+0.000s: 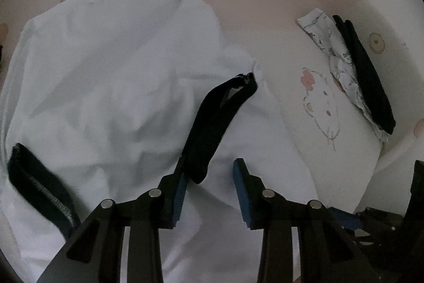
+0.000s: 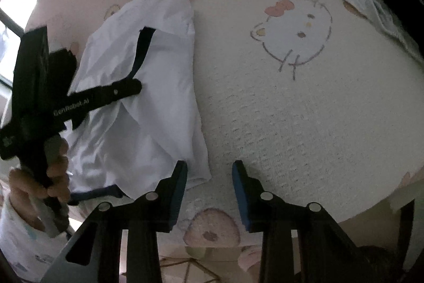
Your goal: Fold clothes
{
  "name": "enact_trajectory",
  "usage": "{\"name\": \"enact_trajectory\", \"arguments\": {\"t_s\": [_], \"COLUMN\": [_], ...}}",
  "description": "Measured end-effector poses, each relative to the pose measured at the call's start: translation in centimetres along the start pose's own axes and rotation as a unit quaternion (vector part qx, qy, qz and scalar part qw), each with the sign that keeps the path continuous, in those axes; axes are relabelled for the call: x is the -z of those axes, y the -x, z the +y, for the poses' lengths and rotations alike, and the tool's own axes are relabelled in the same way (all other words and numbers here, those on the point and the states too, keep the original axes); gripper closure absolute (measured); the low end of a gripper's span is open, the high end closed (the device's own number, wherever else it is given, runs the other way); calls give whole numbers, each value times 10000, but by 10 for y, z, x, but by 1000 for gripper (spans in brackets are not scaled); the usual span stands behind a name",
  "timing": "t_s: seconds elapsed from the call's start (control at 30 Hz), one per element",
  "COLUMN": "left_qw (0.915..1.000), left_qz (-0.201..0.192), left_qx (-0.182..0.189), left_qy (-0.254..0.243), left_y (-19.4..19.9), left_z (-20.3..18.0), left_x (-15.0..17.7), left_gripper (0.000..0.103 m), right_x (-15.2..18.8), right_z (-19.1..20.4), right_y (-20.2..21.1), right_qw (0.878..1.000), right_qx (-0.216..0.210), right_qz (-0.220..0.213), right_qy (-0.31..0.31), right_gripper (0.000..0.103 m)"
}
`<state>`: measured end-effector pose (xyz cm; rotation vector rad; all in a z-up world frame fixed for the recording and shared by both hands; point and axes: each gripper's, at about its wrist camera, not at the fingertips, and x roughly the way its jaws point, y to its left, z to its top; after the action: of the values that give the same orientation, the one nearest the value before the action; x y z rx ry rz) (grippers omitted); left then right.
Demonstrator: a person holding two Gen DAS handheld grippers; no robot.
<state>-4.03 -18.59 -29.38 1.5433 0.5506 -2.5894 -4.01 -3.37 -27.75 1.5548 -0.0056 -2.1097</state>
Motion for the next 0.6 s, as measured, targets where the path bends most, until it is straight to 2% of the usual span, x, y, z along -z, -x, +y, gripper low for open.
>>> {"name": "enact_trajectory", "arguments": {"t_s": [0.07, 0.13, 0.17, 0.2, 0.27, 0.47, 0.53, 0.6], "left_qw": [9999, 9989, 9985, 9979, 9984, 9978, 9962, 9945], "left_qz": [90, 73, -24, -121, -296, -544, -633, -685], "left_qx": [69, 309, 380, 442, 226, -351, -592, -775], "left_qy": [125, 349, 403, 453, 428, 135, -28, -183], "left_y": [11, 29, 39, 49, 71, 113, 121, 128], "left_z": [4, 11, 13, 14, 17, 25, 28, 31], "left_x": [-1, -2, 0, 2, 11, 31, 36, 44], "left_gripper": [70, 69, 65, 60, 34, 33, 33, 33], "right_x": [1, 2, 3, 4, 12, 20, 28, 38], "right_z": [7, 17, 23, 27, 40, 77, 90, 108], "right_y": [4, 14, 19, 24, 36, 31, 27, 20], "right_qw": [9996, 9971, 9949, 9923, 9862, 9717, 9609, 9445], "right_qx": [132, 313, 427, 534, 625, 763, 922, 1188], "right_qz": [-141, -390, -540, -683, -975, -1095, -1095, -1083], "right_qy": [226, 569, 743, 888, 1185, 1947, 2369, 2865], "right_gripper": [66, 60, 53, 49, 47, 42, 42, 42]}}
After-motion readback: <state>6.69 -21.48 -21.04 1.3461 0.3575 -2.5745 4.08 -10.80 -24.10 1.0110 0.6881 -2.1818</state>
